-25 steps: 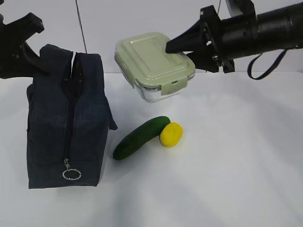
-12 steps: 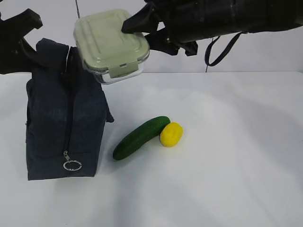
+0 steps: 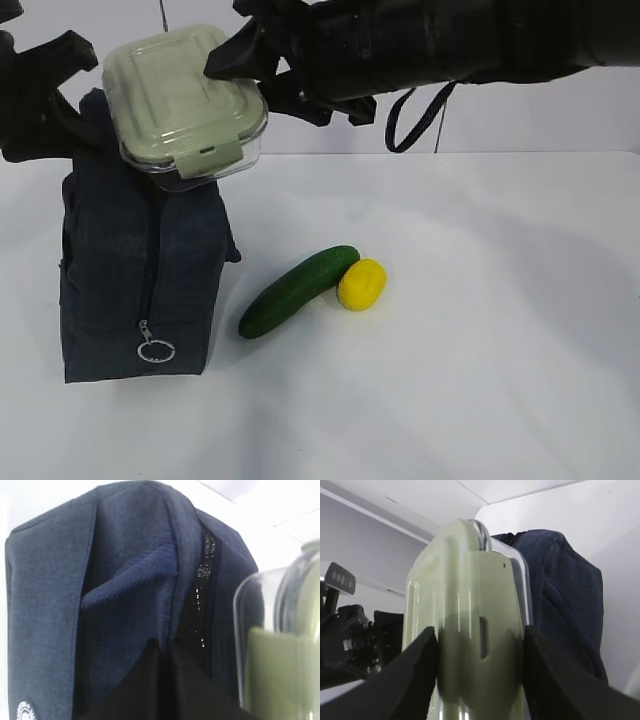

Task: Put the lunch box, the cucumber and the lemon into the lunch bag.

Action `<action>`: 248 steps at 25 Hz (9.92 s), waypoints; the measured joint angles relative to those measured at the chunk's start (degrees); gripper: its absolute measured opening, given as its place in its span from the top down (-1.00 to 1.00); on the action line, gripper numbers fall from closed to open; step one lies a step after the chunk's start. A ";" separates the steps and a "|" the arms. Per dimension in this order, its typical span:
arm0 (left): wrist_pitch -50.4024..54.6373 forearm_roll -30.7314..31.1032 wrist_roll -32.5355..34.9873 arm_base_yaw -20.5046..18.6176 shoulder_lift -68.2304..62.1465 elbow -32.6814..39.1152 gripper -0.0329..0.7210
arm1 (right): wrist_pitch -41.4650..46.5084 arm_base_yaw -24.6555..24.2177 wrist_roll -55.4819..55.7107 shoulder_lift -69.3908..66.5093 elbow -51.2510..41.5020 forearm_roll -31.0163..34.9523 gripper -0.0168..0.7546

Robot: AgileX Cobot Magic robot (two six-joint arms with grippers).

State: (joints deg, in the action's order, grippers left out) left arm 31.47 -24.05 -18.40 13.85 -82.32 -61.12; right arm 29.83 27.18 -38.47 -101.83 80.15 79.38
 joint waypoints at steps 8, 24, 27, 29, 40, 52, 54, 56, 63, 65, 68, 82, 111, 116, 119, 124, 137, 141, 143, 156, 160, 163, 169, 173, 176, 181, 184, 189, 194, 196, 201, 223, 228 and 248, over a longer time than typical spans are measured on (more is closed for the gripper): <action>-0.15 -0.12 -0.13 0.00 0.00 0.00 0.92 | -3.93 0.22 0.00 -1.06 0.12 -1.78 -0.07; -3.56 -3.06 -0.13 1.95 -0.07 -1.14 0.93 | -6.42 2.47 1.65 -5.15 0.15 -5.98 -0.07; -4.42 -5.05 -0.13 2.91 -0.07 -1.14 0.93 | -8.25 3.18 1.65 -5.23 0.15 -5.98 -0.07; -4.81 -6.44 -0.13 3.13 -0.07 -1.14 0.93 | -9.13 3.40 1.65 -5.23 0.15 -5.75 -0.07; -6.30 -9.61 -0.13 5.00 -0.07 -1.16 0.93 | -10.94 6.96 1.53 -7.56 0.24 -4.62 -0.07; -6.54 -10.17 -0.13 5.05 -0.07 -1.26 0.93 | -8.21 7.28 1.15 -7.64 0.24 -2.12 -0.07; -6.54 -10.17 -0.13 5.05 -0.07 -1.26 0.93 | -7.91 7.33 1.05 -7.78 0.24 -1.59 -0.07; -6.54 -10.17 -0.13 5.05 -0.07 -1.26 0.93 | -7.51 7.33 0.46 -8.44 0.35 -0.36 -0.07; -6.44 -10.17 -0.13 5.13 -0.07 -1.26 0.93 | -3.64 7.33 -9.65 -10.43 0.35 8.30 -0.07; -6.54 -10.17 -0.13 5.13 -0.07 -1.26 0.93 | -3.53 7.33 -13.49 -10.43 0.35 11.00 -0.07; -6.62 -10.17 -0.13 5.13 -0.07 -1.26 0.93 | -2.72 7.33 -16.79 -10.43 0.46 14.49 -0.13; -3.81 -5.02 0.09 4.05 -0.48 -1.14 0.93 | -0.02 7.10 -18.83 -10.09 0.84 14.77 -0.45; 7.80 -0.65 11.67 -3.54 -0.48 -1.35 0.93 | 23.19 -5.31 -28.07 -3.75 5.08 -47.69 -0.35; 7.92 -0.51 12.92 -3.54 -0.48 -1.35 0.93 | 21.87 -5.31 -30.96 -3.75 5.08 -48.19 -0.35; 7.92 -0.51 13.65 -3.54 -0.48 -1.35 0.93 | 21.87 -5.31 -34.02 -3.75 5.08 -48.36 -0.35; 7.82 -0.45 14.05 -3.54 -0.48 -1.35 0.93 | 21.87 -5.31 -43.08 -5.60 5.12 -48.73 -0.35; 7.82 1.84 14.28 -3.54 -0.48 -1.35 0.93 | 19.10 -5.31 -79.78 -15.18 5.21 -42.89 -0.35; 7.82 1.94 14.45 -3.54 -0.48 -1.35 0.93 | 17.76 -5.31 -86.11 -17.52 6.24 -40.01 -0.35; 7.82 2.06 14.54 -3.54 -0.48 -1.35 0.93 | 17.50 -5.31 -87.04 -19.03 7.69 -39.51 -0.35; 7.82 2.06 14.67 -3.54 -0.48 -1.35 0.93 | 17.78 -4.39 -88.83 -25.36 11.72 -39.74 -0.34; 7.82 2.06 14.67 -3.54 -0.48 -1.35 0.93 | 17.40 -4.39 -89.70 -26.68 12.08 -40.75 -0.34; 7.82 2.06 14.80 -3.54 -0.48 -1.35 0.93 | 17.15 -4.39 -90.75 -27.94 13.65 -40.98 -0.34; 7.82 2.06 14.93 -3.54 -0.48 -1.35 0.93 | 17.03 -4.39 -90.97 -30.15 16.46 -41.61 -0.35; 7.75 2.06 15.19 -3.54 -0.48 -1.35 0.93 | 17.03 -4.39 -90.97 -30.48 16.70 -43.16 -0.34; 7.75 2.06 15.23 -3.54 -0.48 -1.35 0.93 | 17.03 -4.39 -90.97 -31.22 16.82 -43.42 -0.25; 7.70 2.06 15.32 -3.54 -0.48 -1.35 0.93 | 17.03 -4.39 -90.97 -31.40 17.30 -43.42 -0.06; 7.70 2.06 15.32 -3.54 -0.48 -1.35 0.93 | 17.15 -4.39 -90.97 -31.85 18.50 -43.18 -0.05; 7.70 2.06 15.32 -3.54 -0.48 -1.35 0.93 | 20.81 -4.39 -90.54 -31.98 21.78 -41.37 -0.04; 7.70 2.06 15.32 -3.54 -0.48 -1.35 0.93 | 22.77 -4.52 -87.56 -29.70 22.71 -41.29 -0.04; 7.70 2.18 15.36 -3.54 -0.48 -1.35 0.93 | 23.28 -5.26 -86.64 -27.97 22.88 -41.29 -0.04; 7.70 2.37 15.36 -3.54 -0.48 -1.35 0.93 | 27.79 -7.25 -85.05 -23.27 23.05 -41.29 -0.04; 7.70 1.95 15.49 -3.54 -0.48 -1.35 0.93 | 31.49 -8.14 -70.68 -14.50 20.89 -61.79 -0.04; 7.70 1.95 15.58 -3.54 -0.48 -1.35 0.93 | 31.35 -9.19 -68.00 -14.22 20.89 -63.70 -0.04; 7.61 1.27 15.71 -3.54 -0.48 -1.35 0.93 | 34.32 -9.09 -30.21 -8.28 20.87 -20.82 -0.04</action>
State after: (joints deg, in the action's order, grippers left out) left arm 39.08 -22.78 -2.70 10.31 -82.80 -62.47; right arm 64.15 18.09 -68.68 -110.12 101.02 58.57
